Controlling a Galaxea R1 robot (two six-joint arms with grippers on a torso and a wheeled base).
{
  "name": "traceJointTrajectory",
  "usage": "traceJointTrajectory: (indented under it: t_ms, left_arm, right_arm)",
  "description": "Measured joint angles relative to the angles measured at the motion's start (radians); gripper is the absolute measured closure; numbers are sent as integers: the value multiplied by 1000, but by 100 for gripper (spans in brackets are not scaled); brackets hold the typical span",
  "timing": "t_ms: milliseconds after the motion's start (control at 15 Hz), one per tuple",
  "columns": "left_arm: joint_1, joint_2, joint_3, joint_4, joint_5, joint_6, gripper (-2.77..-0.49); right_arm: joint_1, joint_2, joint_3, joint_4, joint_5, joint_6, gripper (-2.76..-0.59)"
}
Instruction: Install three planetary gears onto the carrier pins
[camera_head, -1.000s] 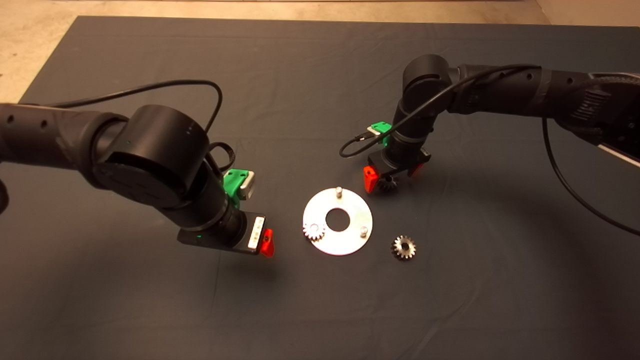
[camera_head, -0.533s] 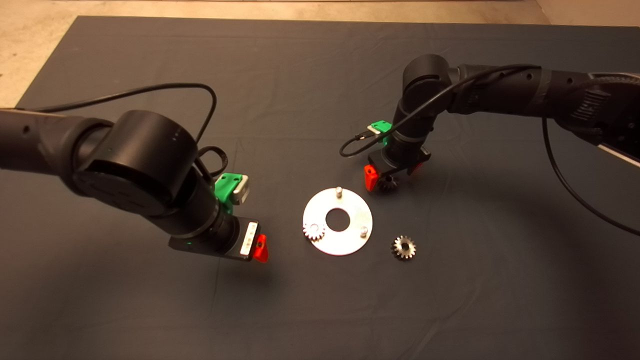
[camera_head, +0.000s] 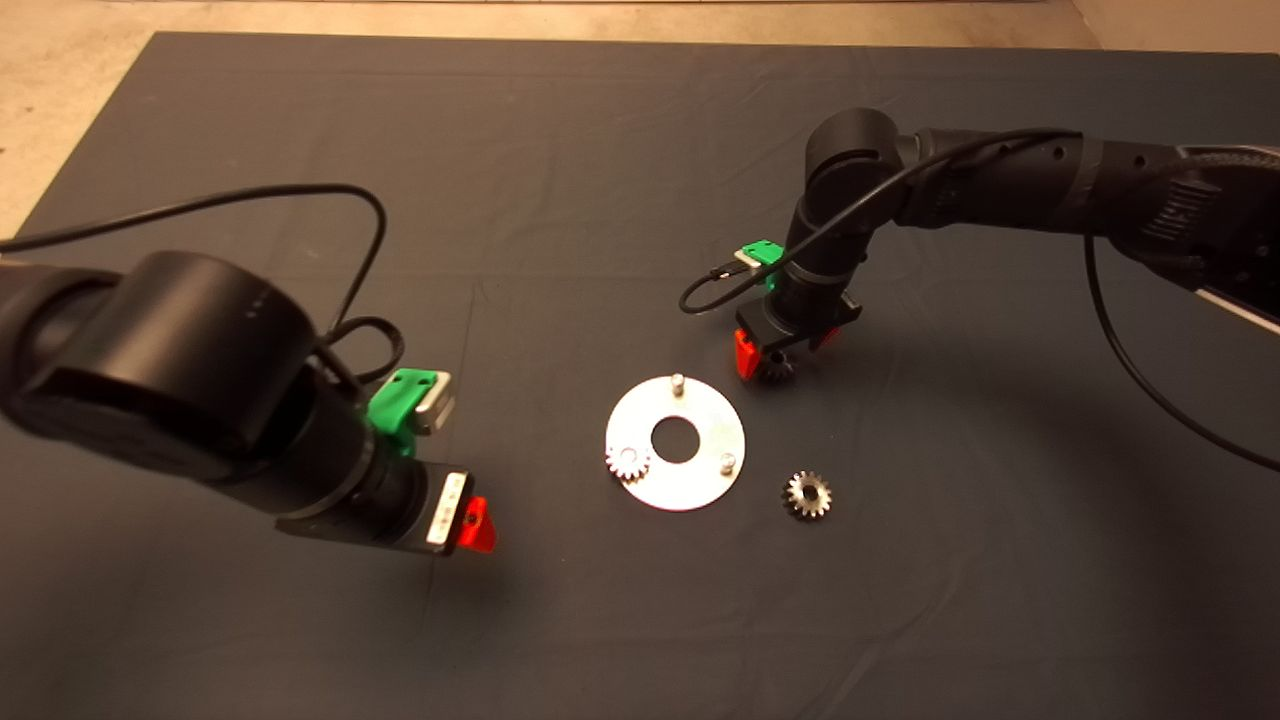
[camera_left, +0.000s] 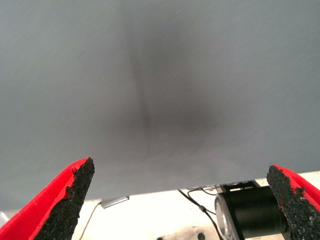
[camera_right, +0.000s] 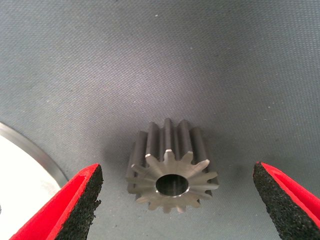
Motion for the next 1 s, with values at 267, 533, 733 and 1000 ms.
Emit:
traceJointTrajectory:
  t_ms: [267, 533, 733, 1000]
  left_arm:
    - [0, -99, 78, 0, 0, -4, -248]
    - [0, -167, 132, 0, 1, -5, -248]
    - [0, -188, 158, 0, 0, -14, -248]
    - [0, -195, 173, -1, 0, -23, -248]
  right_arm:
    - [0, 0, 0, -8, 0, -1, -204]
    - [0, -1, 0, -14, 0, -1, -183]
    - [0, -1, 0, -16, 0, -1, -173]
    - [-1, -3, 0, -18, 3, 0, -151]
